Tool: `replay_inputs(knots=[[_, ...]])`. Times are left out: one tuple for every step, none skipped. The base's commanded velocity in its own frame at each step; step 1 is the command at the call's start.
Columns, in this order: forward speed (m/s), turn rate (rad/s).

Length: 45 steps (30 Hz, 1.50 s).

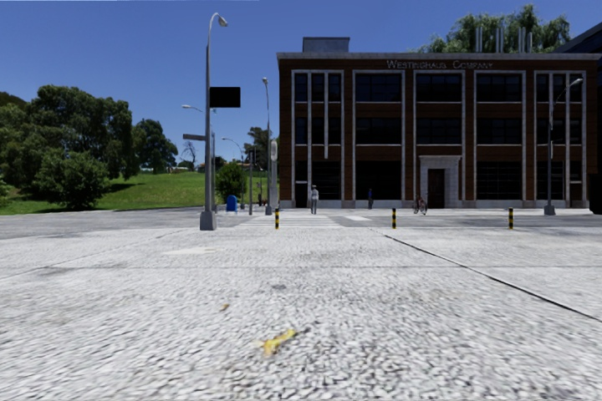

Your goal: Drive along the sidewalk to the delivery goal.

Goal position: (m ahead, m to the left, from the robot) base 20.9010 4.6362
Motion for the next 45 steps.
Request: replay_inputs(knots=[[1.94, 0.00], [1.94, 0.00], [1.94, 0.00], [1.94, 0.00], [1.94, 0.00], [1.94, 0.00], [1.94, 0.00], [1.94, 0.00], [1.94, 0.00], [1.94, 0.00], [1.94, 0.00], [1.94, 0.00], [1.94, 0.00], [1.94, 0.00], [1.94, 0.00], [1.94, 0.00], [1.94, 0.00], [1.94, 0.00], [1.94, 0.00], [1.94, 0.00], [1.94, 0.00], [1.94, -0.19], [1.94, -0.31], [1.94, -0.31], [1.94, -0.31], [1.94, -0.31], [1.94, -0.31], [1.94, -0.31], [1.94, -0.28], [1.94, -0.27], [1.94, -0.27], [1.94, -0.26], [1.94, -0.26], [1.94, -0.25], [1.94, -0.25], [1.94, -0.25], [1.94, -0.25], [1.94, -0.22], [1.94, 0.00], [1.94, 0.00], [1.94, 0.00], [1.94, 0.00], [1.94, 0.00], [1.94, 0.00], [1.94, 0.00]])
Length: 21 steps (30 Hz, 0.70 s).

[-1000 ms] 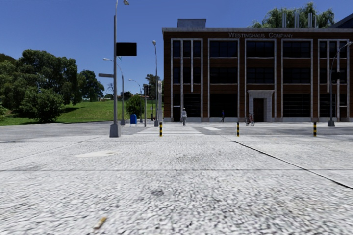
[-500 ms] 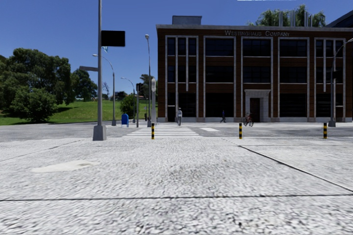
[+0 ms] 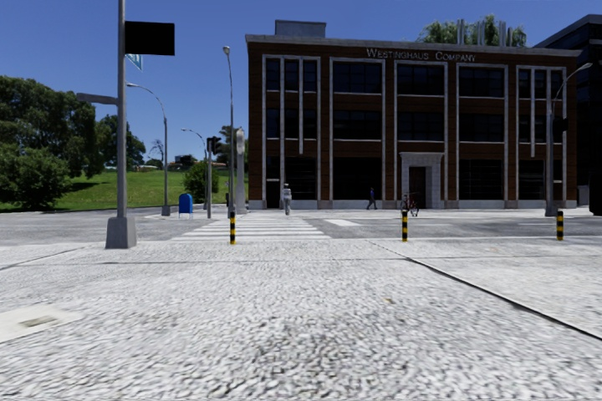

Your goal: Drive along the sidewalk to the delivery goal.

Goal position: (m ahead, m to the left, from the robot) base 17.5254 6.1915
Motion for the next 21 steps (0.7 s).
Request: replay_inputs(knots=[[1.94, 0.00], [1.94, 0.00], [1.94, 0.00], [1.94, 0.00], [1.94, 0.00], [1.94, 0.00], [1.94, 0.00], [1.94, 0.00], [1.94, 0.00], [1.94, 0.00], [1.94, 0.00], [1.94, 0.00], [1.94, 0.00], [1.94, 0.00], [1.94, 0.00], [1.94, 0.00], [1.94, 0.00], [1.94, 0.00], [1.94, 0.00], [1.94, 0.00], [1.94, 0.00]])
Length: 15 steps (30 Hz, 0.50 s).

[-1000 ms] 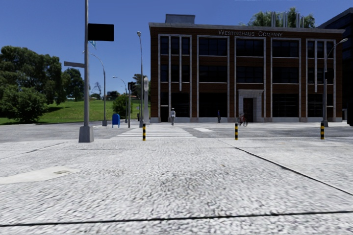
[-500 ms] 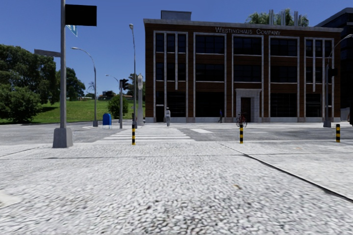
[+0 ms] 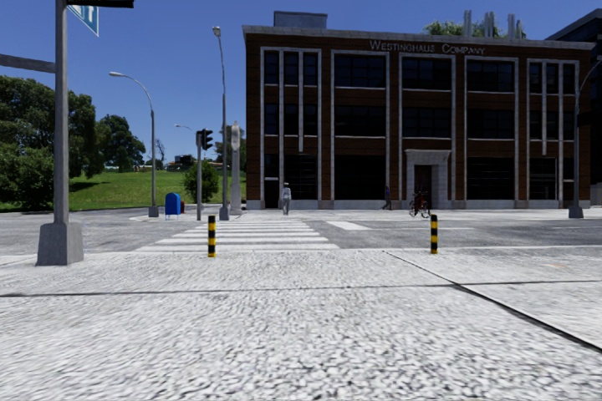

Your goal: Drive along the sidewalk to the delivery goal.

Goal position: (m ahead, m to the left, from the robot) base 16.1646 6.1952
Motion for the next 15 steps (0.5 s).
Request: replay_inputs(knots=[[1.94, 0.00], [1.94, 0.00], [1.94, 0.00], [1.94, 0.00], [1.94, 0.00], [1.94, 0.00], [1.94, 0.00], [1.94, 0.00], [1.94, 0.00], [1.94, 0.00], [1.94, 0.00], [1.94, 0.00], [1.94, 0.00], [1.94, 0.00], [1.94, 0.00]])
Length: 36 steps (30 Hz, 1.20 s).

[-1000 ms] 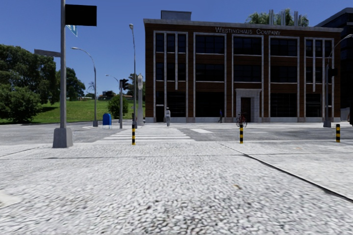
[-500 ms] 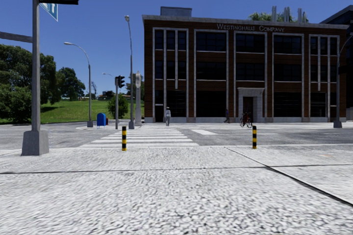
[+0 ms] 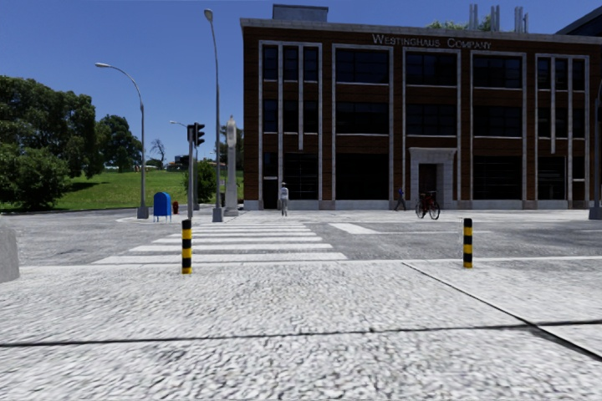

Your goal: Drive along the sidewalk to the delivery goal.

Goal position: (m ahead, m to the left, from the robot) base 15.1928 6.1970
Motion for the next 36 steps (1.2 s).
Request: replay_inputs(knots=[[1.94, 0.00], [1.94, 0.00], [1.94, 0.00], [1.94, 0.00], [1.94, 0.00], [1.94, 0.00], [1.94, 0.00], [1.94, 0.00], [1.94, 0.00], [1.94, 0.00], [1.94, 0.00], [1.94, 0.00], [1.94, 0.00], [1.94, 0.00], [1.94, 0.00], [1.94, 0.00], [1.94, 0.00], [1.94, 0.00], [1.94, 0.06], [1.94, 0.10], [1.94, 0.13], [1.94, 0.14], [1.94, 0.14], [1.94, 0.14], [1.94, 0.17], [1.94, 0.19], [1.94, 0.19], [1.94, 0.20], [1.94, 0.20], [1.94, 0.20], [1.94, 0.20], [1.94, 0.20], [1.94, 0.20], [1.94, 0.20], [1.94, 0.20], [1.94, 0.20]])
